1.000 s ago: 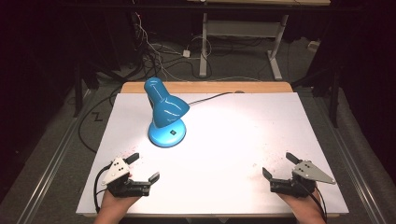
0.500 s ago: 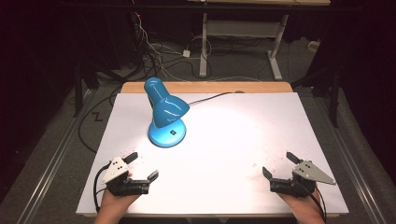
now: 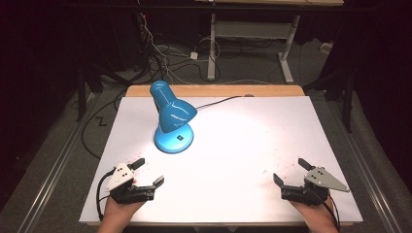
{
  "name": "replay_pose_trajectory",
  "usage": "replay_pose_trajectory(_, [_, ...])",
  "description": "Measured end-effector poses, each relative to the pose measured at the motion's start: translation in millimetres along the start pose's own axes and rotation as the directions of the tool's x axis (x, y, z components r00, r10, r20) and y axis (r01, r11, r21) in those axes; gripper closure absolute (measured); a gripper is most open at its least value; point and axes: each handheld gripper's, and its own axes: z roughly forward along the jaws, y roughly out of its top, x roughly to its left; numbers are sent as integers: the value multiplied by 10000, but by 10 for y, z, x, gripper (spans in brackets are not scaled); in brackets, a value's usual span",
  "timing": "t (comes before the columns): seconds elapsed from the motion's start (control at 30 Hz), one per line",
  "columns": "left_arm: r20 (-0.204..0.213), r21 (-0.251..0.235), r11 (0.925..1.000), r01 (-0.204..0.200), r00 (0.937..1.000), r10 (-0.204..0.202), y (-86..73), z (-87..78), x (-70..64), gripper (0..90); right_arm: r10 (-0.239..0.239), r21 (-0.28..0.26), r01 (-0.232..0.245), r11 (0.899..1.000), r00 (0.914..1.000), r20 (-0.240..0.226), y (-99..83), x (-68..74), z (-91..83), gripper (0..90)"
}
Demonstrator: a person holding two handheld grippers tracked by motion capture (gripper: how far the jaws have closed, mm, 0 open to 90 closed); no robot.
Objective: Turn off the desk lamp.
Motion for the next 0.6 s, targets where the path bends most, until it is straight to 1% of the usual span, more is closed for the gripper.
replay_pose_trajectory(0.07, [28,52,10000,11,10000,-11,-3,2,3,96,-27,8,27,10000,10000,16,1,4,1,9])
replay_pose_trajectory(0.13, [124,135,9999,29,9999,-31,-10,9,8,136,16,48,-16,10000,10000,-80,-8,10,12,9])
replay_pose_trajectory(0.2, [74,283,9996,-43,10000,41,-12,21,4,140,25,127,-23,9999,9999,-158,-20,10,27,9])
replay_pose_trajectory(0.33, [118,467,9989,-54,9999,49,-7,43,-3,148,25,170,-22,9999,9998,-191,-31,5,39,9])
replay_pose_trajectory(0.47, [249,559,9984,-94,9997,80,-8,59,-8,194,94,206,-90,9997,9998,-201,-37,5,44,9])
replay_pose_trajectory(0.53, [260,616,9981,-17,9997,1,-2,72,-7,197,114,205,-110,9997,9997,-203,-38,3,43,9])
replay_pose_trajectory(0.57, [240,632,9980,36,9997,-51,0,78,-7,215,110,201,-106,9997,9997,-209,-37,2,42,9])
replay_pose_trajectory(0.6, [87,690,9976,104,9999,-110,7,91,-11,242,89,179,-85,9998,9998,-199,-35,0,40,9])
